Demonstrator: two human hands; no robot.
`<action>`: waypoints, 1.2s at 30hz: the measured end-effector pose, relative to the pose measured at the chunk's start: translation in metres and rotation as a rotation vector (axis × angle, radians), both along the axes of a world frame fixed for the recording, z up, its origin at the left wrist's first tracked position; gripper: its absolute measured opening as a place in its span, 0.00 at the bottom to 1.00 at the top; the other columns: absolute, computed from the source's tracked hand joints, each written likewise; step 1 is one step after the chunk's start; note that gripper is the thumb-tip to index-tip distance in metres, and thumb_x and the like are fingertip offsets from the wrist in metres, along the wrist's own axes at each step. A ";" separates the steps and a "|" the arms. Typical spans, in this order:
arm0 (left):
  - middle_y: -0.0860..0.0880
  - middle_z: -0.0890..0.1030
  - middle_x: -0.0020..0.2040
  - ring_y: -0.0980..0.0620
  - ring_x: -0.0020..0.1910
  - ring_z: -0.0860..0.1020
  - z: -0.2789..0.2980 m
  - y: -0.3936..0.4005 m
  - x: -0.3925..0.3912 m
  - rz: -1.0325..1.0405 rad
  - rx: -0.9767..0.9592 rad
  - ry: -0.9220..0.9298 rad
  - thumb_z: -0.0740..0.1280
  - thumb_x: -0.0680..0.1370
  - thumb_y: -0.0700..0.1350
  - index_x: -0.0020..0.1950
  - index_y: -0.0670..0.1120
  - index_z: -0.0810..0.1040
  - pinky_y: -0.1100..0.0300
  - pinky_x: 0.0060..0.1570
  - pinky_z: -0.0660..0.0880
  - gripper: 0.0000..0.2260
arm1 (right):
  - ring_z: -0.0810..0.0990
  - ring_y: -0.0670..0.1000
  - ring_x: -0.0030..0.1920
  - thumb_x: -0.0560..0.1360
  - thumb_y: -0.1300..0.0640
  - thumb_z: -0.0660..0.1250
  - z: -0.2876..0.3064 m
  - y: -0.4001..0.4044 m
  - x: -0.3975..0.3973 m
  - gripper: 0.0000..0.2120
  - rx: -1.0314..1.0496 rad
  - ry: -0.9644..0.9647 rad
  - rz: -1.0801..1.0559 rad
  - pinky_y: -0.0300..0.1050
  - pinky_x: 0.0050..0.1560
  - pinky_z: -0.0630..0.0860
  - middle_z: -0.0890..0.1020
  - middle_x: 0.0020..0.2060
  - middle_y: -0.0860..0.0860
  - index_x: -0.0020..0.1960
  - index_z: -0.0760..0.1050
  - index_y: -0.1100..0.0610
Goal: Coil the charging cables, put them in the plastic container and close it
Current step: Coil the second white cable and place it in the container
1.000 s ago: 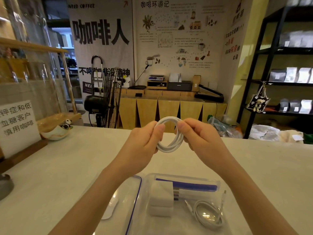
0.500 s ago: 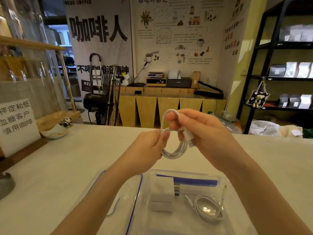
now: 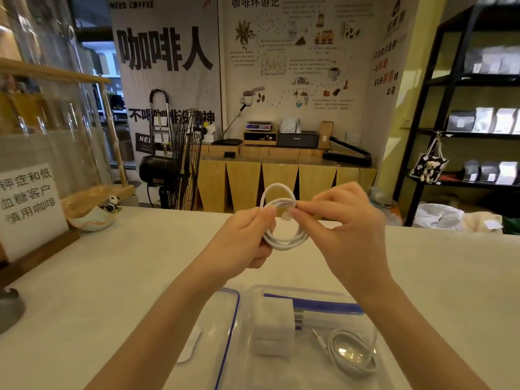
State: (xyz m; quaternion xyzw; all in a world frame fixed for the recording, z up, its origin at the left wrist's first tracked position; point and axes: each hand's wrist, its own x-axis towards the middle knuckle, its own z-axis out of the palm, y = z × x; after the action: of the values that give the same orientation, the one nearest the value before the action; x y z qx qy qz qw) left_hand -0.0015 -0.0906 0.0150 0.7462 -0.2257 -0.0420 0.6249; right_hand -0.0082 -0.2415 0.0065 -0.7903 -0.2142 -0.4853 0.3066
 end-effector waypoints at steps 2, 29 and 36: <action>0.54 0.65 0.21 0.60 0.18 0.61 -0.002 -0.003 0.000 0.003 -0.022 -0.011 0.52 0.79 0.47 0.37 0.42 0.68 0.70 0.19 0.60 0.15 | 0.73 0.48 0.37 0.67 0.53 0.71 0.000 0.001 -0.002 0.07 0.050 -0.024 -0.058 0.33 0.38 0.68 0.80 0.32 0.47 0.40 0.82 0.57; 0.53 0.64 0.19 0.59 0.17 0.59 0.003 0.006 0.004 0.003 -0.306 0.194 0.53 0.79 0.48 0.31 0.44 0.69 0.68 0.18 0.56 0.18 | 0.60 0.44 0.19 0.76 0.43 0.52 0.017 -0.008 0.005 0.21 0.511 1.088 0.368 0.33 0.18 0.58 0.65 0.17 0.46 0.33 0.71 0.54; 0.53 0.65 0.19 0.58 0.17 0.61 -0.006 0.002 0.010 0.085 -0.110 0.115 0.53 0.79 0.50 0.33 0.44 0.68 0.68 0.18 0.60 0.17 | 0.64 0.45 0.19 0.77 0.45 0.53 0.011 -0.018 0.007 0.22 0.349 1.187 0.493 0.35 0.22 0.63 0.69 0.18 0.46 0.29 0.69 0.56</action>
State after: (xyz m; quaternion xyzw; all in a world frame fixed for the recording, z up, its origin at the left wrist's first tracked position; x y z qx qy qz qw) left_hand 0.0089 -0.0889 0.0095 0.7159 -0.1597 -0.0458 0.6781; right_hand -0.0017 -0.2597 0.0173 -0.7901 -0.1018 0.0891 0.5979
